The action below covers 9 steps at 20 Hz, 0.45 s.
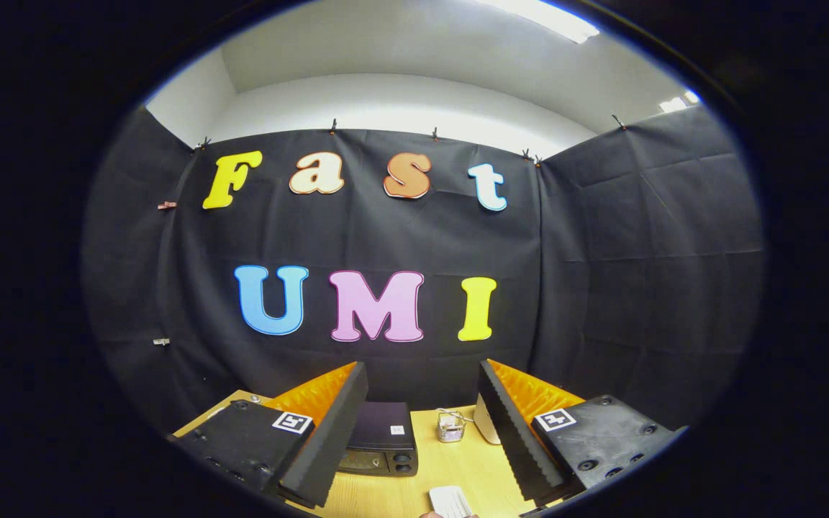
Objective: Open the toaster oven, put the food inside, and close the toaster oven door.
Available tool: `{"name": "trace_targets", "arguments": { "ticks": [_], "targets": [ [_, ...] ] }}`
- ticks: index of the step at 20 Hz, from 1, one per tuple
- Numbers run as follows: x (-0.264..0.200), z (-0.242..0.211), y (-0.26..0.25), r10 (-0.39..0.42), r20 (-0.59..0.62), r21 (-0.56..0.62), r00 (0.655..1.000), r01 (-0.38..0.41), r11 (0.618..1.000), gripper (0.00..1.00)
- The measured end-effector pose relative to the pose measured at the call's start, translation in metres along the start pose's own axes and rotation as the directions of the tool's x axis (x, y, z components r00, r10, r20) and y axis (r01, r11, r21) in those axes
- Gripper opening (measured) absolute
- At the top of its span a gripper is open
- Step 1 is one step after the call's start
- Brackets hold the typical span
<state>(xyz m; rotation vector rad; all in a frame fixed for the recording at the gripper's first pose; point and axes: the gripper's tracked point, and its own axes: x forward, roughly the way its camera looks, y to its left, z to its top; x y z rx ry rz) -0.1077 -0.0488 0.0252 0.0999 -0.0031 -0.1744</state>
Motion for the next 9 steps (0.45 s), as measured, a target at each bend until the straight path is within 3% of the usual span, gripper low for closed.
{"name": "trace_targets", "arguments": {
  "ticks": [9],
  "targets": [
    [0.002, -0.014, -0.011, -0.014, -0.035, -0.005, 0.999, 0.014, 1.0, 0.97]
  ]
}}
